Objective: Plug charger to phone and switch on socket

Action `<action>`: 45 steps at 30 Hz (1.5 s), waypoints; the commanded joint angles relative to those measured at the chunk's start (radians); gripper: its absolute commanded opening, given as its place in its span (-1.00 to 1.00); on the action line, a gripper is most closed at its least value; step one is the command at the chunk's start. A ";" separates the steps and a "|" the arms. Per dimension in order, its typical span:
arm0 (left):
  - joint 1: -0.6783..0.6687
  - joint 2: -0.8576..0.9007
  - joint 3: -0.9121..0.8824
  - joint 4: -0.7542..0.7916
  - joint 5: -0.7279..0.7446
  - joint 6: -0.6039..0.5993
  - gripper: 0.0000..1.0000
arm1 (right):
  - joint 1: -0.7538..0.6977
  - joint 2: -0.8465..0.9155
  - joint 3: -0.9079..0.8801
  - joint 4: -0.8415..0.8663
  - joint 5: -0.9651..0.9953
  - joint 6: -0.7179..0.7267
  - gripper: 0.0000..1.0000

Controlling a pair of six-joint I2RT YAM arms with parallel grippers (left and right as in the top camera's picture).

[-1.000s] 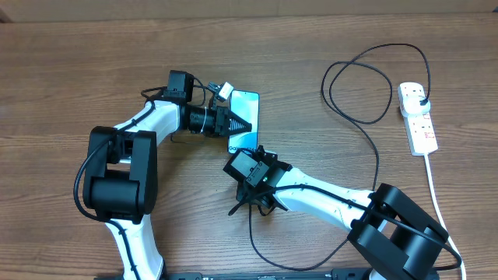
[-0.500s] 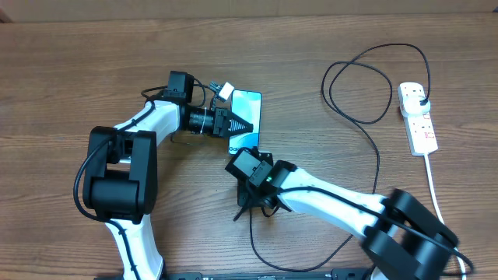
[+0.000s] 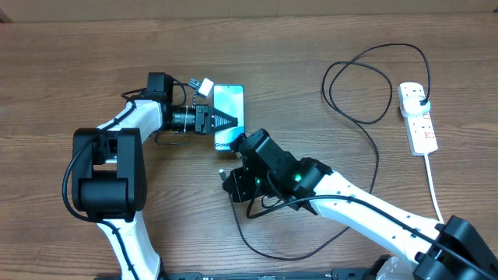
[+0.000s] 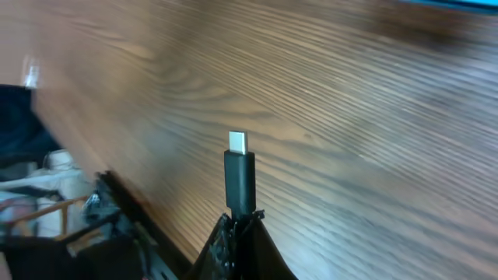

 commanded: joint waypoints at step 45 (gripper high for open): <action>-0.009 -0.039 0.000 -0.015 0.150 -0.107 -0.92 | -0.040 -0.003 -0.408 0.789 0.193 0.235 -0.93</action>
